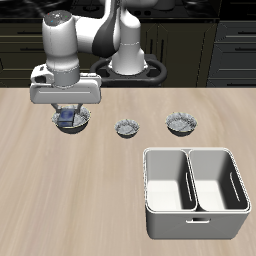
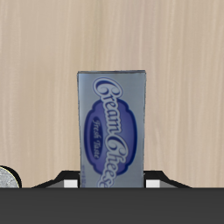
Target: Place the cream cheese in the largest bowl
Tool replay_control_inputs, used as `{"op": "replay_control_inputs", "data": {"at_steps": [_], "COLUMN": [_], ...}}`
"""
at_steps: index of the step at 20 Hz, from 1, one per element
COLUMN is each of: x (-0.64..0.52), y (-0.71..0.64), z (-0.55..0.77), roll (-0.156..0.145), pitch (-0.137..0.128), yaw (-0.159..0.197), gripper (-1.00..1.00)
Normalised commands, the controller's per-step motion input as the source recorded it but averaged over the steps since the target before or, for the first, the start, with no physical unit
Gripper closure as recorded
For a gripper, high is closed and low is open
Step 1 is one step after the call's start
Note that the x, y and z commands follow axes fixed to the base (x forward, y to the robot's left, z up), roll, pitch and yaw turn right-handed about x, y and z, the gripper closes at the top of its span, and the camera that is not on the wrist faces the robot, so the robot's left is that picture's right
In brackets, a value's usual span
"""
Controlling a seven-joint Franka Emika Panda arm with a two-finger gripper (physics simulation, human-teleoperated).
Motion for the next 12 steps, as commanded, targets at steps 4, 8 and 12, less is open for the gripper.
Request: {"op": "replay_control_inputs", "data": {"at_steps": [4,8,12], "x": [-0.29,-0.36,-0.30], "y": [0.03,-0.05,-0.06], "z": [0.10,0.05,0.05], "roll": [0.032,-0.018,-0.009], "pitch": [-0.021,-0.010,-0.012], "yaw": [0.000,0.002,-0.020], "gripper": [1.00,1.00,1.00]}}
